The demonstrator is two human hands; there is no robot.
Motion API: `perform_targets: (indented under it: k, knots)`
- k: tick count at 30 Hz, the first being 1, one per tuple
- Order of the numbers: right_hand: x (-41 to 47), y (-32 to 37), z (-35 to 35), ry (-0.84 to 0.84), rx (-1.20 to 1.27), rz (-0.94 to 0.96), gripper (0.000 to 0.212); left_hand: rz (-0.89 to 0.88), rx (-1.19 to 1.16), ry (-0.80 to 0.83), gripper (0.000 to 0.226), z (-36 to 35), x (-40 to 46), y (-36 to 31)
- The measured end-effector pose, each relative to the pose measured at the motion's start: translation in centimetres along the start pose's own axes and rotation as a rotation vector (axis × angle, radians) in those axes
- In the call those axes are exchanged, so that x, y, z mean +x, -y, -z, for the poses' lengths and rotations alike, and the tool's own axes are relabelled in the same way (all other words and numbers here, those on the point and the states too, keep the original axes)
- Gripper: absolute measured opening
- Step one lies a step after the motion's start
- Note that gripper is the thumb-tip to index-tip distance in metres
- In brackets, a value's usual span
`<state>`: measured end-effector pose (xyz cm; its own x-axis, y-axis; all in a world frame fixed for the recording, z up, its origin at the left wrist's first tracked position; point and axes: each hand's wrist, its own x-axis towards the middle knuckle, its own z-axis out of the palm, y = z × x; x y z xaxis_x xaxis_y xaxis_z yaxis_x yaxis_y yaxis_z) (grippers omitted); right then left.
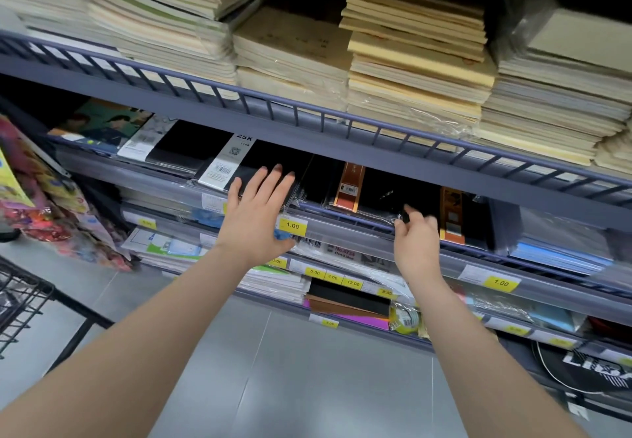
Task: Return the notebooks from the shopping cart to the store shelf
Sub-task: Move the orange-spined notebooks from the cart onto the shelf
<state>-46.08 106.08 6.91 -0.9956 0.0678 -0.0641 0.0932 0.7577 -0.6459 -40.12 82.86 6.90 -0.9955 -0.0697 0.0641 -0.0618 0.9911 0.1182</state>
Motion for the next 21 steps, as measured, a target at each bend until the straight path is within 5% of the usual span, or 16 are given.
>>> perform_targets:
  k: [6,11,21]
  knots:
    - [-1.4,0.2,3.3,0.192,-0.059,0.025,0.051,0.0,-0.016,0.177,0.102,3.0,0.5,-0.4]
    - [-4.2,1.2,8.5,0.312,-0.237,0.129,0.057,-0.067,-0.033,0.135,0.088,7.9,-1.5,-2.1]
    - [-11.3,9.3,20.9,0.112,-0.615,0.438,0.065,-0.252,0.021,-0.141,0.072,21.2,-6.1,-6.1]
